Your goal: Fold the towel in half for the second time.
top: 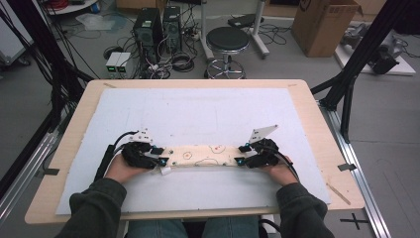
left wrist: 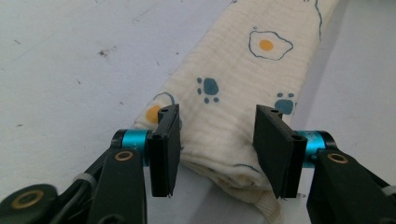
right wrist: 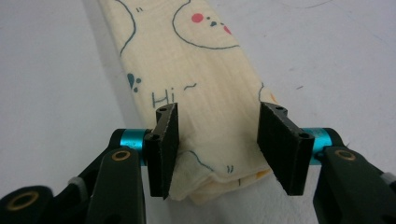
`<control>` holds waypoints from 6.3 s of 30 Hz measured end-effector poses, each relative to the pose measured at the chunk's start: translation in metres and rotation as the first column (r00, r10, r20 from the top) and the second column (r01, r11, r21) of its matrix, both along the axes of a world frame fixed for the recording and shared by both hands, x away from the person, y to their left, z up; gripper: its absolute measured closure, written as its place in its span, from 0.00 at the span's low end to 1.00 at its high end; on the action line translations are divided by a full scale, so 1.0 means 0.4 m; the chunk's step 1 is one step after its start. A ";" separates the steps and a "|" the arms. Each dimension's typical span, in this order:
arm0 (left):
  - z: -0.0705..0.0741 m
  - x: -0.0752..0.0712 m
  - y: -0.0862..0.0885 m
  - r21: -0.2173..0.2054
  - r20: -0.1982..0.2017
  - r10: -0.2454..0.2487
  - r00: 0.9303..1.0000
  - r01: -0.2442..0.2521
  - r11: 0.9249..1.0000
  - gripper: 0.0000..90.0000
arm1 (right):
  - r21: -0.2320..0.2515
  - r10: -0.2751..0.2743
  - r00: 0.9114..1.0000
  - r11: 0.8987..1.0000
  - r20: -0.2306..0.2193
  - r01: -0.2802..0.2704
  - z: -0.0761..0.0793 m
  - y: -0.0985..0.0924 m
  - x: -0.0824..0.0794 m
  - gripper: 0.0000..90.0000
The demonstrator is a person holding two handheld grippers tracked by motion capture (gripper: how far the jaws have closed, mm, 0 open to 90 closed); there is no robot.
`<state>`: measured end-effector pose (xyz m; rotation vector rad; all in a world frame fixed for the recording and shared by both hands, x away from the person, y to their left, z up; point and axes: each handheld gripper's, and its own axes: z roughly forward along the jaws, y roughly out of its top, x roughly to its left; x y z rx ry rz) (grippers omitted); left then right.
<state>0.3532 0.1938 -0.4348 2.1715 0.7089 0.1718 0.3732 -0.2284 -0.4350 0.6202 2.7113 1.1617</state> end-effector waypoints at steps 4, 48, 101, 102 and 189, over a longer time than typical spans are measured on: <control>-0.004 -0.003 0.003 0.008 0.014 -0.004 1.000 0.003 1.000 0.57 | -0.012 0.001 1.000 1.000 0.024 0.000 -0.007 0.001 -0.008 0.53; -0.017 0.046 0.024 -0.058 -0.066 0.135 0.989 -0.139 0.989 0.79 | 0.065 -0.180 0.972 0.979 -0.151 0.191 -0.016 -0.030 0.062 0.76; -0.008 0.141 0.031 -0.150 -0.036 0.291 0.956 -0.293 0.944 0.79 | 0.087 -0.270 0.953 0.955 -0.140 0.283 0.014 -0.014 0.173 0.74; -0.005 0.140 0.033 -0.154 -0.033 0.293 0.955 -0.295 0.943 0.79 | 0.090 -0.268 0.954 0.955 -0.136 0.281 0.015 -0.014 0.173 0.73; 0.110 -0.047 0.046 -0.167 0.094 0.191 0.977 -0.174 0.970 0.33 | 0.206 -0.254 0.967 0.945 -0.033 0.255 0.131 -0.019 0.000 0.14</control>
